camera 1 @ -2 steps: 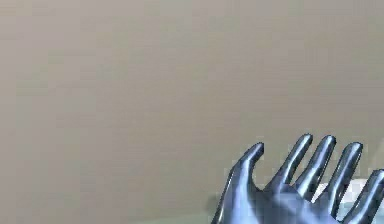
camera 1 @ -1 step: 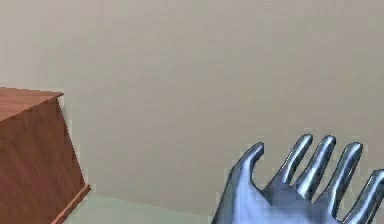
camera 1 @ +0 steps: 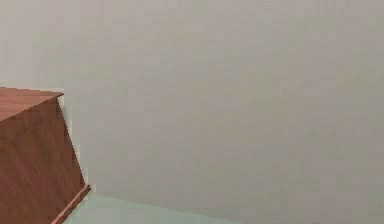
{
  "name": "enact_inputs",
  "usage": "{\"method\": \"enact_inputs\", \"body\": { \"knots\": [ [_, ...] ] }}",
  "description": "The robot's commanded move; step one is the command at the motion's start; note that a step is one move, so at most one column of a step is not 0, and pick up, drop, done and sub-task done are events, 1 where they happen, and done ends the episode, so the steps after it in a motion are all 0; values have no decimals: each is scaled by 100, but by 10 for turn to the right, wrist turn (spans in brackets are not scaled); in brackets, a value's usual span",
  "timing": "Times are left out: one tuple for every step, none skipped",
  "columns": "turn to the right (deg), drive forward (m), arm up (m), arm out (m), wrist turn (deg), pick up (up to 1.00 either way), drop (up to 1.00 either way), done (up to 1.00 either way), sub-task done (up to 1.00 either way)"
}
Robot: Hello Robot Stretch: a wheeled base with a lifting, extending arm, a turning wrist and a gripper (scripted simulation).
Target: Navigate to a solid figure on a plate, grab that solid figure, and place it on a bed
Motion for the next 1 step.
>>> {"method": "enact_inputs", "body": {
  "knots": [
    [0, 0, 0, 0, 450, 0, 0, 0, 0]
  ]
}}
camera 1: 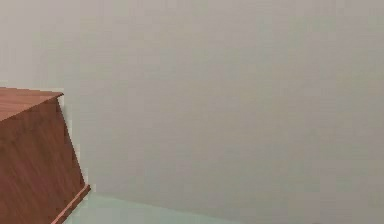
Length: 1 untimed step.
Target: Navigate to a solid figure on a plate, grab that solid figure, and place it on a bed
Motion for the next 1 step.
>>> {"method": "enact_inputs", "body": {
  "knots": [
    [0, 0, 0, 0, 450, 0, 0, 0, 0]
  ]
}}
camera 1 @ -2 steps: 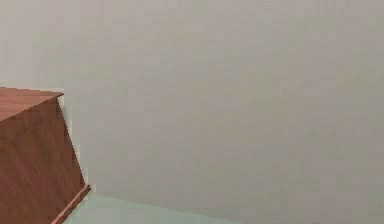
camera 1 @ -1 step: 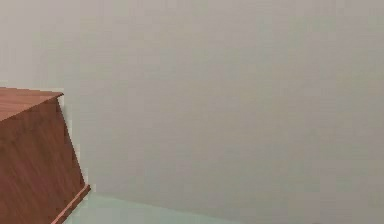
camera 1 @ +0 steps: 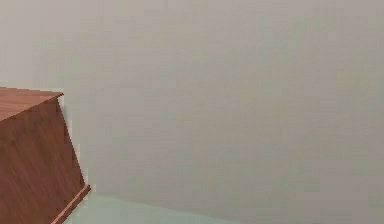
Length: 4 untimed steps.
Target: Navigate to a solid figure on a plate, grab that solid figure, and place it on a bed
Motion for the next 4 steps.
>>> {"method": "enact_inputs", "body": {
  "knots": [
    [0, 0, 0, 0, 450, 0, 0, 0, 0],
    [0, 0, 0, 0, 180, 0, 0, 0, 0],
    [0, 0, -46, 0, 0, 0, 0, 0, 0],
    [0, 0, -32, 0, 0, 0, 0, 0, 0]
  ]
}}
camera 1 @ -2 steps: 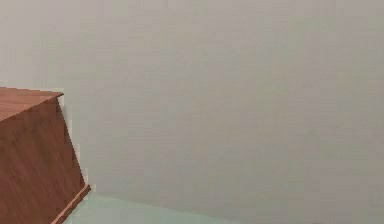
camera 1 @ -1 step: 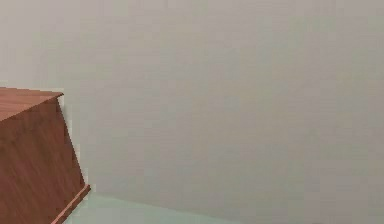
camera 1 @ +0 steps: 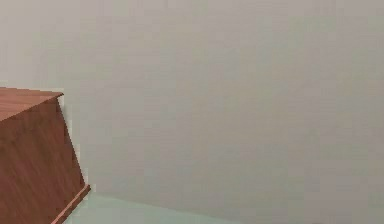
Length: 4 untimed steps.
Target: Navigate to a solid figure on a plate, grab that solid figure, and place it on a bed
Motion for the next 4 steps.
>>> {"method": "enact_inputs", "body": {
  "knots": [
    [0, 0, 0, 0, 0, 0, 100, 0, 0],
    [0, 0, 10, 0, 0, 0, 0, 0, 0],
    [0, 0, 0, -8, 0, 0, 0, 0, 0],
    [0, 0, 0, 0, 0, 0, 0, 100, 0]
  ]
}}
